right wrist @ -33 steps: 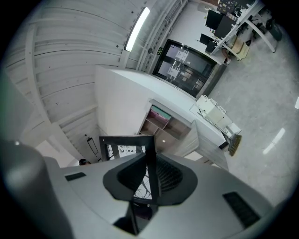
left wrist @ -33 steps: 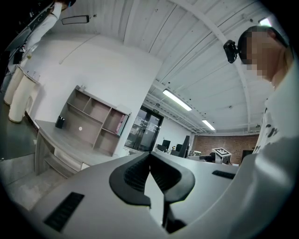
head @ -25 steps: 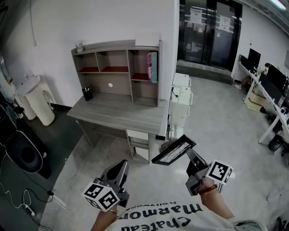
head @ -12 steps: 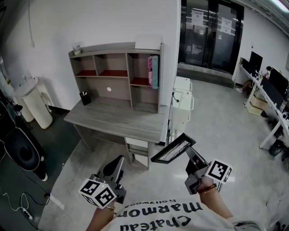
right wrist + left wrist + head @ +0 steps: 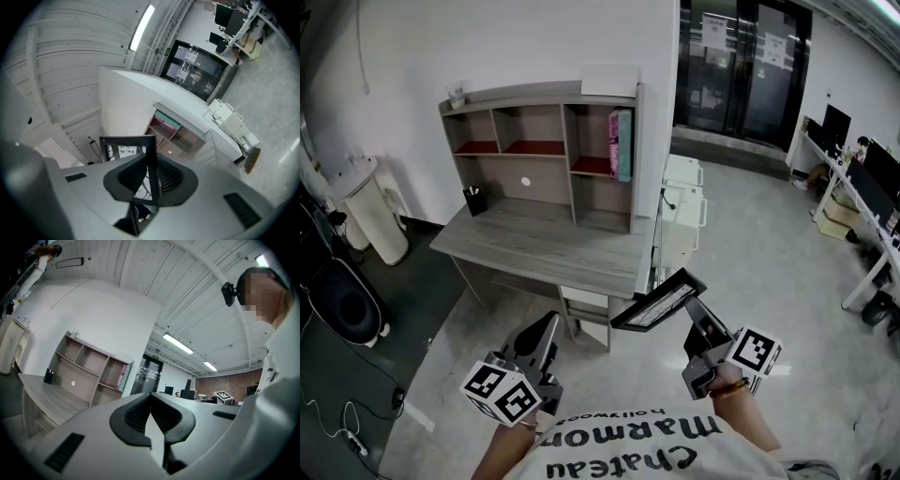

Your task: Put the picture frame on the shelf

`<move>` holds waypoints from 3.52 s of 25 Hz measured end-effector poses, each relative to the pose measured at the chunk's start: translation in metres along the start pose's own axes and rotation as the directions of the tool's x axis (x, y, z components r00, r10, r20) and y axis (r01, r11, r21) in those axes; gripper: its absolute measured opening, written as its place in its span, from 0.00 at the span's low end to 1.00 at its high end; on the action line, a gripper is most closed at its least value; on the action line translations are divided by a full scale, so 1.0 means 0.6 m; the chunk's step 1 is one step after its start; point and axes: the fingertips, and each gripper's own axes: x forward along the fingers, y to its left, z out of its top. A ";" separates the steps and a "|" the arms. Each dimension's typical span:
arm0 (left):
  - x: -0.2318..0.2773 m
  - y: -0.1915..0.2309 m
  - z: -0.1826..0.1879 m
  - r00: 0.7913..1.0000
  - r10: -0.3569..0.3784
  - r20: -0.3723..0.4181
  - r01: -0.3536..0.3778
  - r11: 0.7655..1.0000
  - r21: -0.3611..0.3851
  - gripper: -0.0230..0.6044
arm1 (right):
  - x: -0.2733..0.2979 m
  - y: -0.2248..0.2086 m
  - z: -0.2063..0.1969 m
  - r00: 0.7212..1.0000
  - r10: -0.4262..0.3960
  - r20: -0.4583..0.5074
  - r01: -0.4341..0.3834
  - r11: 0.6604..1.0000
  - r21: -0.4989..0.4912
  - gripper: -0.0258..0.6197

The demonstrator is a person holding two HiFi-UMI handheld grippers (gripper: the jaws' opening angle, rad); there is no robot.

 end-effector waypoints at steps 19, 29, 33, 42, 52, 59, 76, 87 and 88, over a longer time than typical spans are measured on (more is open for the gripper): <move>0.125 0.030 -0.029 0.990 0.140 -0.014 -0.141 0.989 -0.048 0.06 | 0.151 -0.115 0.081 0.987 0.022 -0.162 -0.014 0.999 0.051 0.15; 0.229 0.061 -0.016 0.962 0.267 0.058 -0.265 0.963 -0.037 0.06 | 0.272 -0.150 0.172 0.961 0.161 -0.224 -0.156 0.987 0.041 0.15; 0.256 0.071 -0.028 0.950 0.305 0.063 -0.304 0.952 -0.035 0.06 | 0.304 -0.179 0.185 0.952 0.169 -0.255 -0.163 0.986 0.044 0.15; 0.288 0.085 -0.064 0.921 0.386 0.052 -0.383 0.922 -0.066 0.06 | 0.330 -0.243 0.184 0.934 0.124 -0.334 -0.109 0.992 0.064 0.15; 0.315 0.114 -0.058 0.922 0.385 0.043 -0.382 0.922 -0.064 0.06 | 0.360 -0.252 0.189 0.929 0.181 -0.322 -0.158 0.983 0.099 0.15; 0.364 0.177 -0.047 0.951 0.308 0.014 -0.307 0.950 -0.059 0.06 | 0.399 -0.281 0.186 0.952 0.083 -0.294 -0.061 0.995 0.083 0.15; 0.408 0.444 0.124 0.983 0.177 0.038 -0.178 0.984 0.019 0.06 | 0.640 -0.195 0.164 0.988 0.083 -0.126 -0.078 0.996 0.046 0.15; 0.400 0.597 0.159 0.989 0.141 0.041 -0.140 0.990 -0.013 0.06 | 0.767 -0.169 0.135 0.997 0.009 -0.071 -0.012 0.999 -0.048 0.15; 0.399 0.609 0.160 0.990 0.138 0.041 -0.137 0.990 -0.017 0.06 | 0.777 -0.165 0.132 0.998 0.000 -0.064 -0.004 0.997 -0.071 0.15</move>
